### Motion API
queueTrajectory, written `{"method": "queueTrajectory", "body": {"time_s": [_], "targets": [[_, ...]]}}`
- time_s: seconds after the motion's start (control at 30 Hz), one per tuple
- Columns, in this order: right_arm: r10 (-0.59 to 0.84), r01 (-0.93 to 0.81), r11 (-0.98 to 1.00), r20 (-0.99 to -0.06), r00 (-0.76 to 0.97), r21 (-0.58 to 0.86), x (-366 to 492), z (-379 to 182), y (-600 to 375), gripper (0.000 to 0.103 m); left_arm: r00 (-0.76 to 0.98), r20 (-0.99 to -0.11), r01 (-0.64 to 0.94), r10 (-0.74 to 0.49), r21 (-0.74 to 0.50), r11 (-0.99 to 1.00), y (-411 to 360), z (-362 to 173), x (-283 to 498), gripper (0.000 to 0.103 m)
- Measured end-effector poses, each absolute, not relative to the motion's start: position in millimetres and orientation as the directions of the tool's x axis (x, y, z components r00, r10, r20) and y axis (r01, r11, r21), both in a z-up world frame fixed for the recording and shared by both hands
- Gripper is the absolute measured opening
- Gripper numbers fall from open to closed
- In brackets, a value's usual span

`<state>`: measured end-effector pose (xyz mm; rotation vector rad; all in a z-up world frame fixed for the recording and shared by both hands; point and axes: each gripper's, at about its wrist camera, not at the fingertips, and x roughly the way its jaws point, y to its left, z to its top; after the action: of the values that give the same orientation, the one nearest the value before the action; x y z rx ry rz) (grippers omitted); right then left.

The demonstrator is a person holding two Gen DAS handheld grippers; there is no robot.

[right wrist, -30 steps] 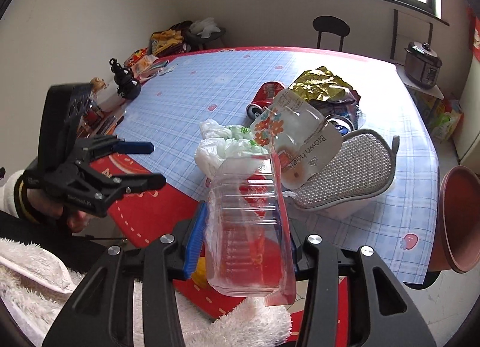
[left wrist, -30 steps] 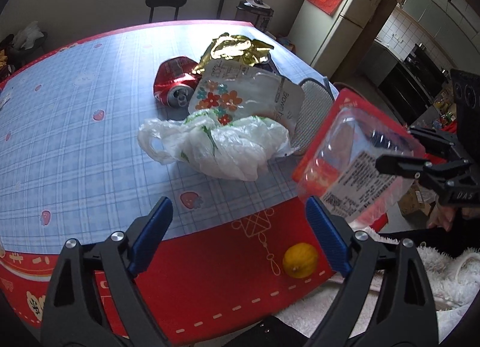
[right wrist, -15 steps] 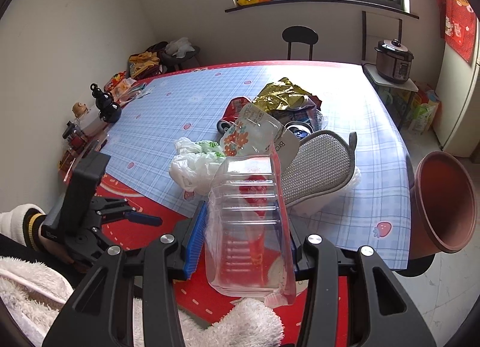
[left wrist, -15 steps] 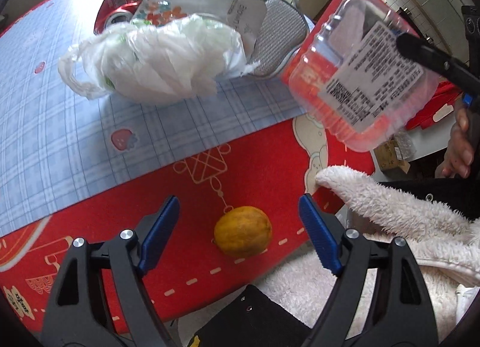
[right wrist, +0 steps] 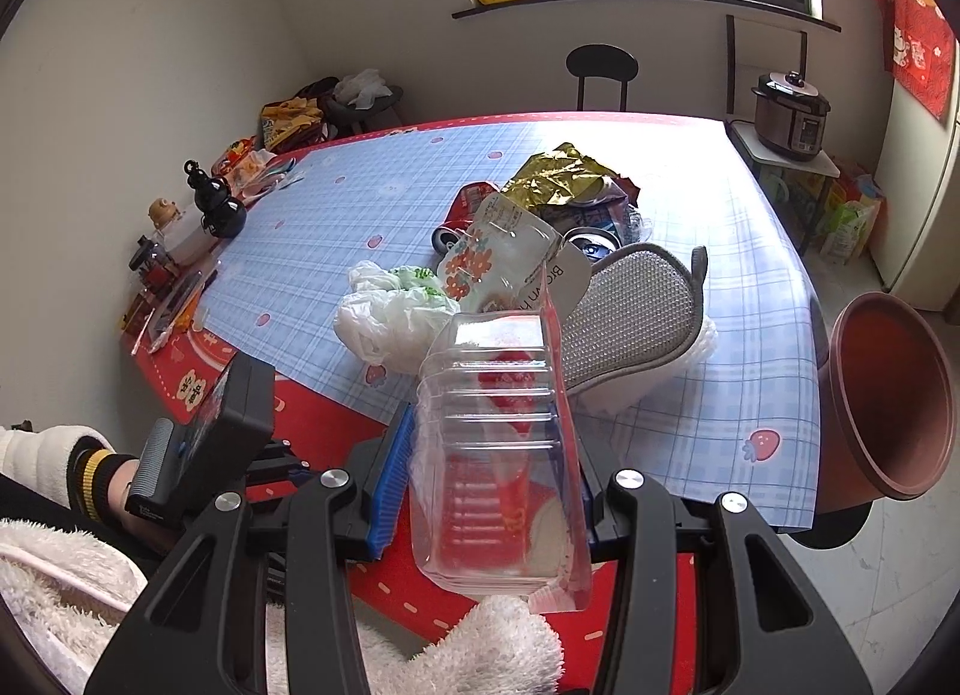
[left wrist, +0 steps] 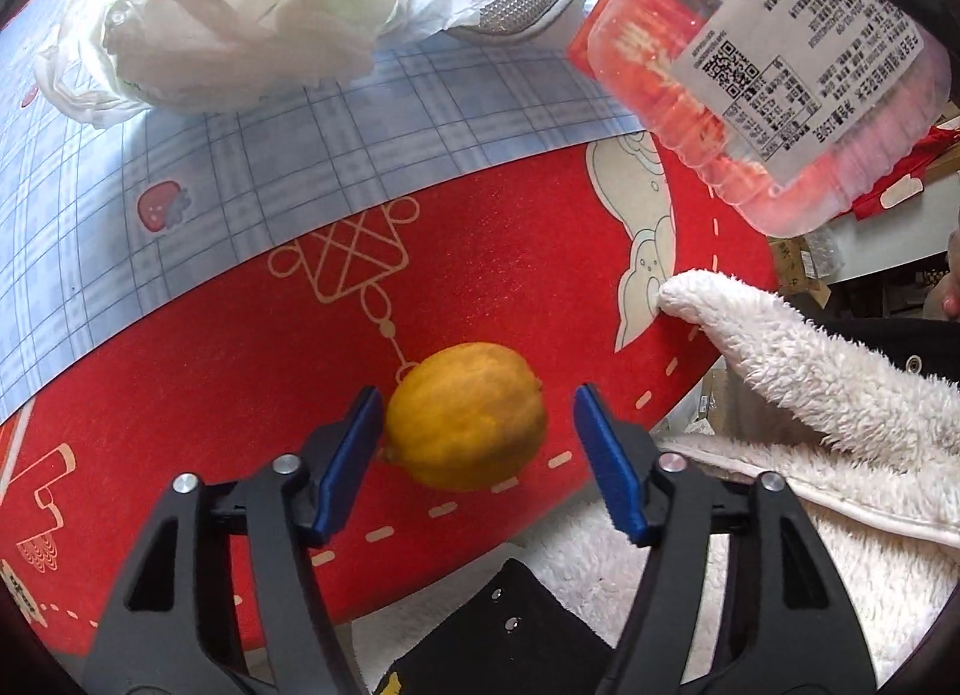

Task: Collect trash
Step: 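Grasp the yellow lemon with the left gripper while the right gripper holds the container, then drop the container and lemon into the brown bin with both grippers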

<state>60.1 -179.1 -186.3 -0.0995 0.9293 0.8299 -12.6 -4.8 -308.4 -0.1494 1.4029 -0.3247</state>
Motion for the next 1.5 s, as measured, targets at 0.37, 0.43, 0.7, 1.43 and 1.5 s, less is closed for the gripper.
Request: {"method": "queueTrajectory", "body": {"time_s": [0.37, 0.43, 0.7, 1.43, 1.5], "targets": [[0.567, -0.626, 0.738, -0.736, 0.371, 0.252, 68.7, -176.2, -186.0, 0.044, 0.238, -0.905, 0.131, -0.352, -0.330, 0.935, 23.6, -286.5, -2.1, 0.054], [0.558, -0.612, 0.751, -0.734, 0.389, 0.247, 72.6, -172.3, -183.4, 0.044, 0.284, -0.893, 0.133, -0.350, -0.325, 0.936, 35.9, -273.3, 1.2, 0.054], [0.496, -0.534, 0.821, -0.714, 0.494, 0.201, 84.7, -151.9, -171.6, 0.044, 0.449, -0.826, 0.178, -0.341, -0.292, 0.940, 99.8, -200.0, 19.2, 0.055], [0.176, -0.228, 0.973, -0.728, 0.662, 0.028, 189.8, -153.9, -345.4, 0.044, 0.658, -0.694, 0.093, -0.293, -0.311, 0.946, 81.9, -109.8, 98.2, 0.055], [0.163, -0.220, 0.975, -0.736, 0.657, 0.019, 211.0, -164.4, -364.9, 0.044, 0.656, -0.699, 0.062, -0.285, -0.327, 0.943, 65.8, -111.3, 102.8, 0.055]]}}
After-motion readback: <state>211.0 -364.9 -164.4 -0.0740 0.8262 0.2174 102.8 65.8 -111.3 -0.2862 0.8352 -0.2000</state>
